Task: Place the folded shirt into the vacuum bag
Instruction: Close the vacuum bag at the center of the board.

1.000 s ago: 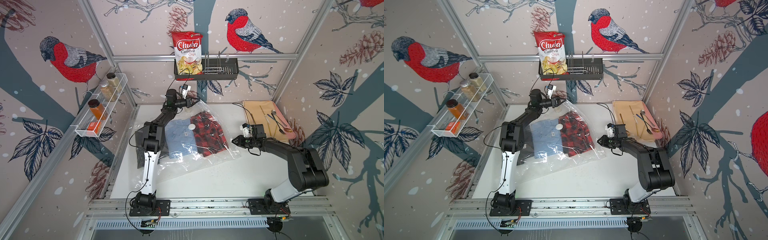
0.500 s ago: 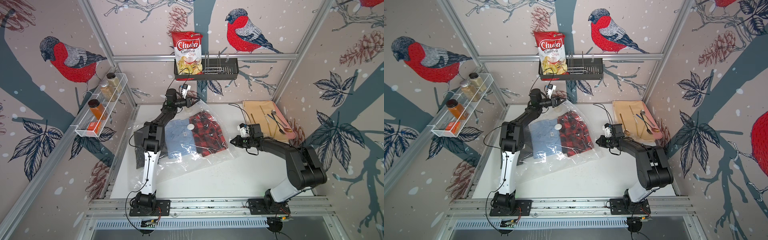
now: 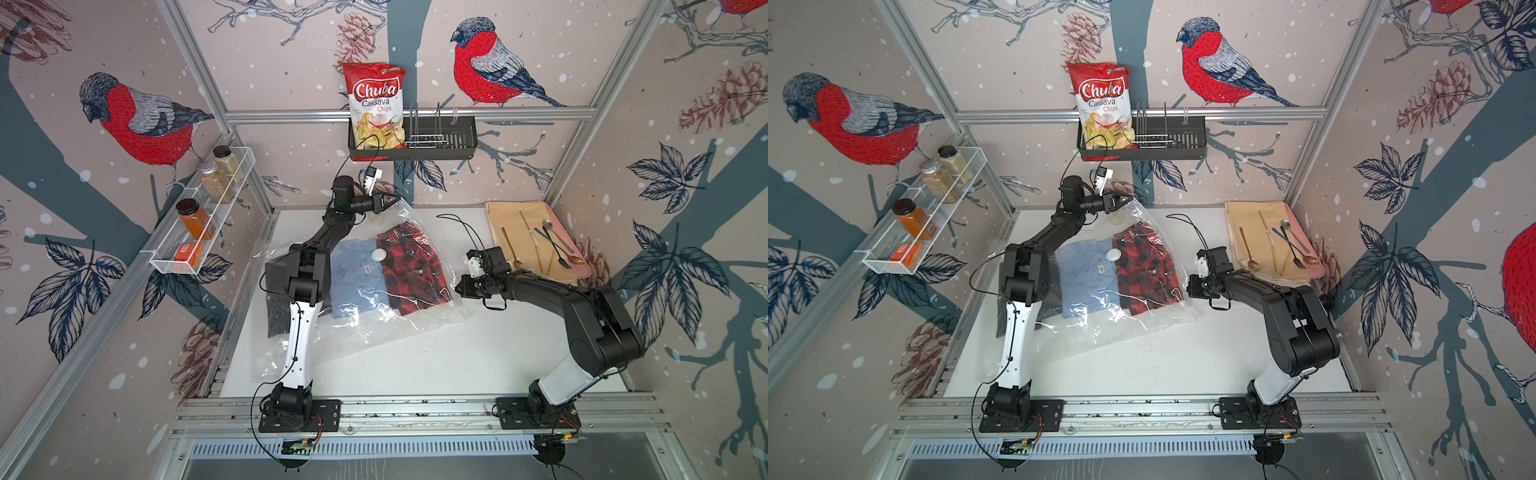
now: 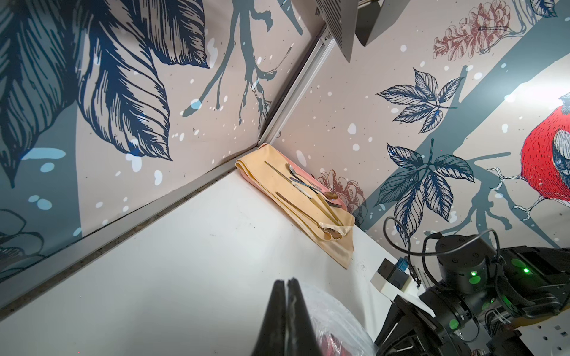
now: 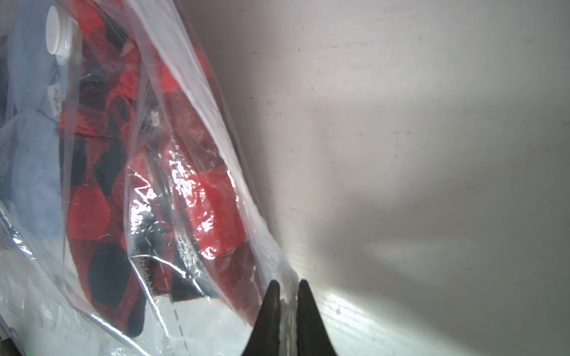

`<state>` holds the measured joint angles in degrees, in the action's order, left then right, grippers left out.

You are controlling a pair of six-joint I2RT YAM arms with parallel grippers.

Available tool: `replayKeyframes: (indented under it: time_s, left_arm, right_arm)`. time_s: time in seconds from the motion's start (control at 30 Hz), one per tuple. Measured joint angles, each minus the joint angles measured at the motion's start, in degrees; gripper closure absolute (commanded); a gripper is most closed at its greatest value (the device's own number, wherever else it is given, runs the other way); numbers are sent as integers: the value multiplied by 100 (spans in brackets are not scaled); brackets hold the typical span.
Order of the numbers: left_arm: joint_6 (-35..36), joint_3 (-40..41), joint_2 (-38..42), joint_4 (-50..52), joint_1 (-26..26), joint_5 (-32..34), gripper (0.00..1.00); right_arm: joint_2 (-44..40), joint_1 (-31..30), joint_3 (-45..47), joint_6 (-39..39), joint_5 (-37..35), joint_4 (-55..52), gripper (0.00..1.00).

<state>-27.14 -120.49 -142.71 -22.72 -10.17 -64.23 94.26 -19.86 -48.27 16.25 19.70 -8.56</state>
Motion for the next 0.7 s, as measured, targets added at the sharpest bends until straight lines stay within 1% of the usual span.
replayKeyframes:
  time_s: [0.37, 0.7]
  left_arm:
    - [2, -50, -85, 157, -9, 170, 100]
    - [0, -151, -199, 330, -9, 413, 100]
  right_arm:
    - [-210, -120, 192, 72, -98, 15, 93]
    - [-442, -175, 210, 372, -118, -243, 92]
